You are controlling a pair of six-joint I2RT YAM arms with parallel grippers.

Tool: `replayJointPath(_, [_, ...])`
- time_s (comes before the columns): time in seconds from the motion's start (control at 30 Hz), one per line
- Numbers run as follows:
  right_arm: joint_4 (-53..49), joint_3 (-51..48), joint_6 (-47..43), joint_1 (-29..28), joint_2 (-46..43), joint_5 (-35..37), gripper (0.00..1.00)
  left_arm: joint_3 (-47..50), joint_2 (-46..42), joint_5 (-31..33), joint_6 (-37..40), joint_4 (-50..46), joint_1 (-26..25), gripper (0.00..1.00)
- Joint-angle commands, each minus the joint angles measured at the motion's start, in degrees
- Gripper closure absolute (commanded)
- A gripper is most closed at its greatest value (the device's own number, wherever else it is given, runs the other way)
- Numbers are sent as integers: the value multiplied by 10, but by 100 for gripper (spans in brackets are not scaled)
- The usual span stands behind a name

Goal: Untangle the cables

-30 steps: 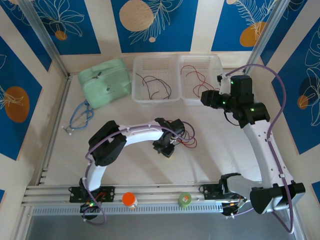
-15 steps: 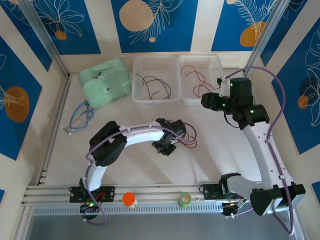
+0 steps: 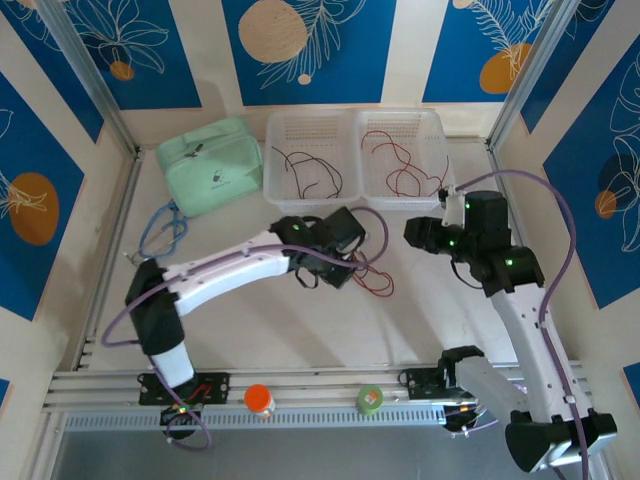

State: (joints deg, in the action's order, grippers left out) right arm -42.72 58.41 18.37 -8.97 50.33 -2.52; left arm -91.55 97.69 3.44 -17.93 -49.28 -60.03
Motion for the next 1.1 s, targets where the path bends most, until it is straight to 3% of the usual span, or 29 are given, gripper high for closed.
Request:
replayJointPath(0.0, [16, -39, 8, -9, -30, -46, 48, -50, -38, -6, 0, -47, -4, 100])
replayJointPath(0.23, [117, -129, -30, -41, -92, -120, 47, -123, -53, 13, -2, -80, -2, 100])
replayJointPath(0.47, [217, -229, -28, -109, -154, -67, 44, -186, -58, 30, -1, -70, 4, 100])
replayJointPath(0.7, [250, -243, 52, -129, -97, 23, 45, -192, -66, 24, -1, -49, 6, 100])
replayJointPath(0.9, [283, -229, 126, -139, -30, 24, 47, -206, -69, 23, 3, -48, 7, 100])
replayJointPath(1.07, [327, -218, 126, -175, 8, 24, 48, -221, -72, 23, 8, -47, 8, 100])
